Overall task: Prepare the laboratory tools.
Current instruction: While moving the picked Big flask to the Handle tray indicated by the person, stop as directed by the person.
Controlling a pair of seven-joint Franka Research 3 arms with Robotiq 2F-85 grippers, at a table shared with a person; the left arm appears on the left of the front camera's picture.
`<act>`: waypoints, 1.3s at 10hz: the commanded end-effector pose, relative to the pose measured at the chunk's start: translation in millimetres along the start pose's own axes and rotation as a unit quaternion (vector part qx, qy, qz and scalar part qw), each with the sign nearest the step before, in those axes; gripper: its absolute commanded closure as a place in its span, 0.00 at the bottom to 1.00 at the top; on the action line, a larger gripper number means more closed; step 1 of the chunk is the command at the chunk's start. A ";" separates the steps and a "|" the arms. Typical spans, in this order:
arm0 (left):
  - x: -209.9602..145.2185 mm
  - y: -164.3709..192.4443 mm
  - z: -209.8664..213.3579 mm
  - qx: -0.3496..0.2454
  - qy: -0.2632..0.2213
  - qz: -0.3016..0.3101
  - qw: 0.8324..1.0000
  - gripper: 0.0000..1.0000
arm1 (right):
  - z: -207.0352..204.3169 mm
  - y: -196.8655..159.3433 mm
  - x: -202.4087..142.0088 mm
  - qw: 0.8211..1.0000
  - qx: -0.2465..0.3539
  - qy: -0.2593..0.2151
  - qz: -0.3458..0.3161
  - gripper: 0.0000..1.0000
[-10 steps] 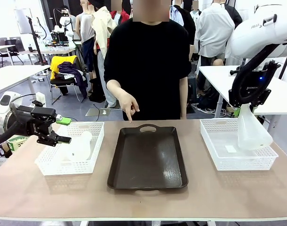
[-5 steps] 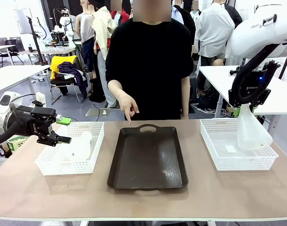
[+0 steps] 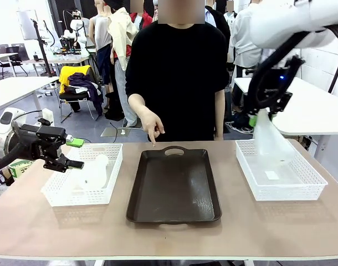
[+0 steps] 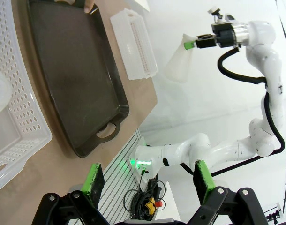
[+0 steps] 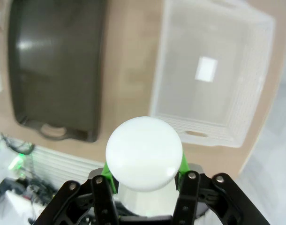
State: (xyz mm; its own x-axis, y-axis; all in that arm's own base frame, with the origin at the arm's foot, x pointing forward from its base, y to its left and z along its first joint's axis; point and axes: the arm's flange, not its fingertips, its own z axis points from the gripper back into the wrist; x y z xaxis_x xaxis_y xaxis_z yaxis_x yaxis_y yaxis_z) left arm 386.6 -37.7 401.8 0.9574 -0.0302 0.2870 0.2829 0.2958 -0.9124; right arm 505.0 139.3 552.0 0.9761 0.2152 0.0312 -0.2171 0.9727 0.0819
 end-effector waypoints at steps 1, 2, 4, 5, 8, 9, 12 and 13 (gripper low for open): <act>-1.0 1.1 -0.6 -0.011 -0.010 -0.011 1.000 0.00 | 3.7 38.7 14.3 0.998 0.051 0.031 0.018 1.00; -1.0 1.1 -0.6 -0.011 -0.010 -0.011 1.000 0.00 | 4.6 66.0 20.2 0.997 0.054 0.042 0.036 1.00; -1.0 1.1 -0.6 -0.011 -0.010 -0.011 1.000 0.00 | -7.8 125.8 37.8 0.991 0.062 0.092 0.076 1.00; -1.0 1.1 -0.6 -0.011 -0.010 -0.011 1.000 0.00 | -22.3 148.8 49.1 0.987 0.064 0.116 0.086 1.00; -1.0 1.1 -0.6 -0.011 -0.010 -0.011 1.000 0.00 | -72.8 193.1 79.5 0.975 0.070 0.178 0.110 1.00; -1.0 1.1 -0.6 -0.011 -0.010 -0.011 1.000 0.00 | -91.7 201.1 90.9 0.972 0.068 0.189 0.119 1.00; -1.0 1.1 -0.6 -0.011 -0.010 -0.011 1.000 0.00 | -128.4 199.1 115.1 0.972 0.081 0.201 0.095 1.00; -1.0 1.1 -0.6 -0.011 -0.010 -0.011 1.000 0.00 | -133.5 196.6 119.1 0.973 0.084 0.192 0.092 1.00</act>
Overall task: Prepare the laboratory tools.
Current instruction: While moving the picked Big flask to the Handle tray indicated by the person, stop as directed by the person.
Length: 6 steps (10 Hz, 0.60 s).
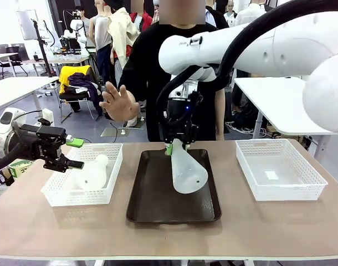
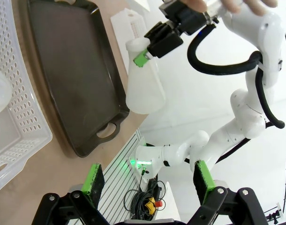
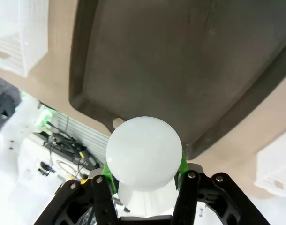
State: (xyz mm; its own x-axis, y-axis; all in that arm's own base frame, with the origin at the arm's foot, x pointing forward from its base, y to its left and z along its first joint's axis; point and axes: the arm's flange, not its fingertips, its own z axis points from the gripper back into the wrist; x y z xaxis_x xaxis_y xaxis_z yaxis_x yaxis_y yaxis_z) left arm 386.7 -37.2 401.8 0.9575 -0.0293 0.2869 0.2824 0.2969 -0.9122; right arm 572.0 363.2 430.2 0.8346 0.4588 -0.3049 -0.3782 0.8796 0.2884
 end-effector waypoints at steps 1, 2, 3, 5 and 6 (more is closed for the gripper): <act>-1.1 0.9 -1.1 -0.012 -0.010 -0.012 1.000 0.00 | 10.0 1.1 7.1 1.000 -0.003 -0.016 -0.015 1.00; -1.1 0.9 -1.1 -0.012 -0.010 -0.012 1.000 0.00 | 10.3 -1.2 7.5 0.999 -0.003 -0.032 -0.017 1.00; -1.1 0.9 -1.1 -0.012 -0.010 -0.012 1.000 0.00 | 10.4 -5.6 8.2 0.999 -0.001 -0.037 -0.026 1.00; -1.1 0.9 -1.1 -0.012 -0.010 -0.012 1.000 0.00 | 9.8 -7.0 8.6 1.000 0.003 -0.023 -0.008 1.00; -1.1 0.9 -1.1 -0.012 -0.010 -0.012 1.000 0.00 | 9.8 -7.0 8.6 1.000 0.003 -0.023 -0.008 1.00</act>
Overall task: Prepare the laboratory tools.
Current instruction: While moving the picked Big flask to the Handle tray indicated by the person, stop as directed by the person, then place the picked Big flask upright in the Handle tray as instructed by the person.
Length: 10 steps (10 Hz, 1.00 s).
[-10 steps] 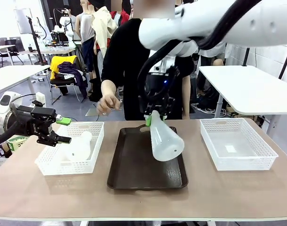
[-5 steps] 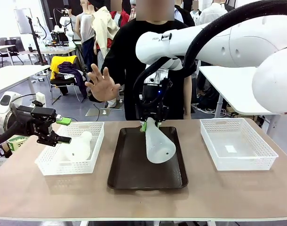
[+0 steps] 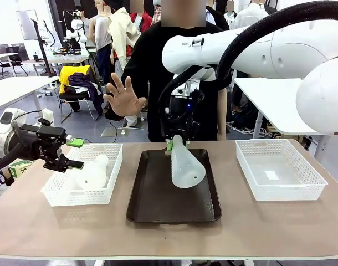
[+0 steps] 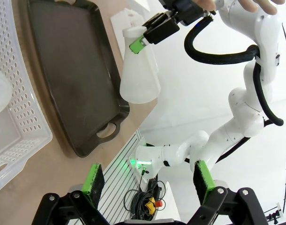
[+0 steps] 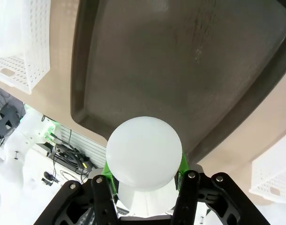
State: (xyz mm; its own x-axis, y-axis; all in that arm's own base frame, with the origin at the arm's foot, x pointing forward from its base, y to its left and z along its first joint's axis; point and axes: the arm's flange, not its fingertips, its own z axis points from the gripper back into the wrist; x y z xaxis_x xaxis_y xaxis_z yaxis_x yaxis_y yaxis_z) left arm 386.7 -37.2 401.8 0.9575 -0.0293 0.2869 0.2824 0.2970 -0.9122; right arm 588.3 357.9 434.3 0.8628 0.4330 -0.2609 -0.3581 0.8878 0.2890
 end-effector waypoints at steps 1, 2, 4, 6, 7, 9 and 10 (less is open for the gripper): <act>-1.1 0.9 -1.1 -0.012 -0.010 -0.012 1.000 0.00 | -1.0 2.6 -1.3 1.000 -0.001 0.005 0.002 1.00; -1.1 0.9 -1.1 -0.012 -0.010 -0.012 1.000 0.00 | -1.0 2.6 -1.3 1.000 -0.001 0.005 0.002 1.00; -1.1 0.9 -1.1 -0.012 -0.010 -0.012 1.000 0.00 | -1.0 2.6 -1.3 1.000 -0.001 0.005 0.002 1.00; -1.1 0.9 -1.1 -0.012 -0.010 -0.012 1.000 0.00 | -1.0 2.6 -1.3 1.000 -0.001 0.005 0.002 1.00; -1.1 0.9 -1.1 -0.012 -0.010 -0.012 1.000 0.00 | -1.0 2.6 -1.3 1.000 -0.001 0.005 0.002 1.00; -1.1 0.9 -1.1 -0.012 -0.010 -0.012 1.000 0.00 | -1.0 2.6 -1.3 1.000 -0.001 0.005 0.002 1.00; -1.1 0.9 -1.1 -0.012 -0.010 -0.012 1.000 0.00 | -1.0 2.6 -1.3 1.000 -0.001 0.005 0.002 1.00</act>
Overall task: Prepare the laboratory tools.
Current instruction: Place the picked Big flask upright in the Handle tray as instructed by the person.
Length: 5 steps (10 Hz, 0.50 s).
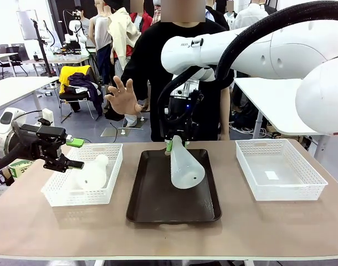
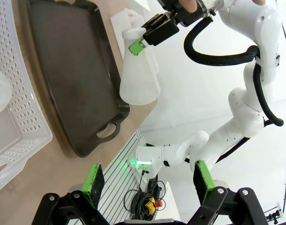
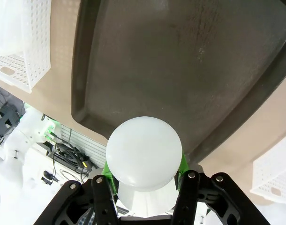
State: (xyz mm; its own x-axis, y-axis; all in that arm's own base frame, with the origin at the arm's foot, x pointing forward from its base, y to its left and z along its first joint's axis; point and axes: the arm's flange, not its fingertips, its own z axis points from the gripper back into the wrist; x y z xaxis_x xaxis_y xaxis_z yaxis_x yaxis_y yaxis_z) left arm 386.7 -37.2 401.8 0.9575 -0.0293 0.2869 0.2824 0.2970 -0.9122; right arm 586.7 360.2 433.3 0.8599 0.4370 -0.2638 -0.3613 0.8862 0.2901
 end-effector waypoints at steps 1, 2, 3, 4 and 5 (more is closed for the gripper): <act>-1.1 0.9 -1.1 -0.012 -0.010 -0.012 1.000 0.00 | 0.8 0.3 -1.2 1.000 -0.001 0.002 0.000 1.00; -1.1 0.9 -1.1 -0.012 -0.010 -0.012 1.000 0.00 | 0.8 0.3 -1.2 1.000 -0.001 0.002 0.000 1.00; -1.1 0.9 -1.1 -0.012 -0.010 -0.012 1.000 0.00 | 0.8 0.3 -1.2 1.000 -0.001 0.002 0.000 1.00; -1.1 0.9 -1.1 -0.012 -0.010 -0.012 1.000 0.00 | 0.8 0.3 -1.2 1.000 -0.001 0.002 0.000 1.00; -1.1 0.9 -1.1 -0.012 -0.010 -0.012 1.000 0.00 | 0.8 0.3 -1.2 1.000 -0.001 0.002 0.000 1.00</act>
State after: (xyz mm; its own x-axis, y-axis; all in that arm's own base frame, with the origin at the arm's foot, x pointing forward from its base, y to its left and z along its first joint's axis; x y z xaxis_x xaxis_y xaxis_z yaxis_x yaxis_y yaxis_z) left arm 386.7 -37.2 401.8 0.9575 -0.0293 0.2869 0.2824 0.2969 -0.9122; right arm 586.7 360.2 433.3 0.8599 0.4370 -0.2638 -0.3613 0.8862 0.2901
